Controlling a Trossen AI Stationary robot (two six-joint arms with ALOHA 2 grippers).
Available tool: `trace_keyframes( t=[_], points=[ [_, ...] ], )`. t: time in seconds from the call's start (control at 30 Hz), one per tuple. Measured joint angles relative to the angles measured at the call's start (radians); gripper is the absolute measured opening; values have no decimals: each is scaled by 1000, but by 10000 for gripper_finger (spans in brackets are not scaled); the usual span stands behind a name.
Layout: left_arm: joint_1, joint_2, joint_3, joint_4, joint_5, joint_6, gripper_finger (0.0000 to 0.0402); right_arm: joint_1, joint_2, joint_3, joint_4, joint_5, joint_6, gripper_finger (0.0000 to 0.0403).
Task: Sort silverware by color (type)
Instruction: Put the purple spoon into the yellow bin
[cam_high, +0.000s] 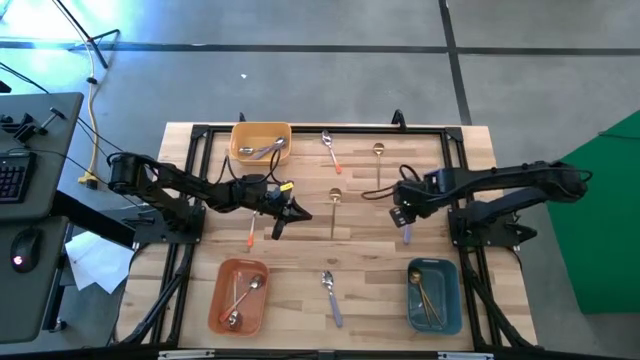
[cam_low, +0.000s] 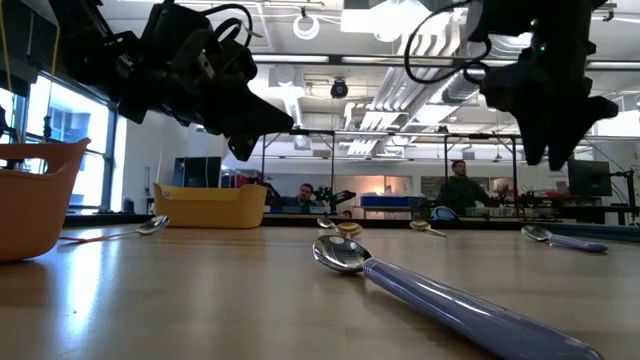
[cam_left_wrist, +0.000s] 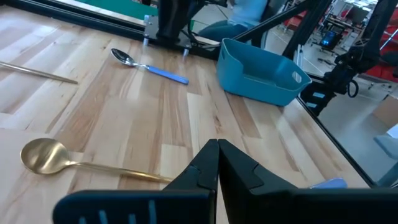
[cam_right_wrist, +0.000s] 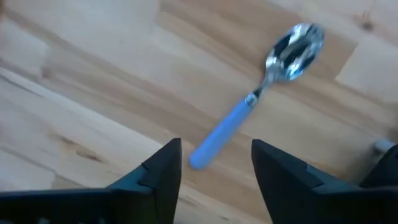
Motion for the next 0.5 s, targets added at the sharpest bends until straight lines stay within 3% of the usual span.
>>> trace_keyframes(
  t=[0.27,0.5],
  points=[
    [-8,0,0,-2,0,8,0,52,1,-24,-7,61,92,230],
    [-8,0,0,-2,0,25,0,71,0,-38,-14,61,177,236]
  ],
)
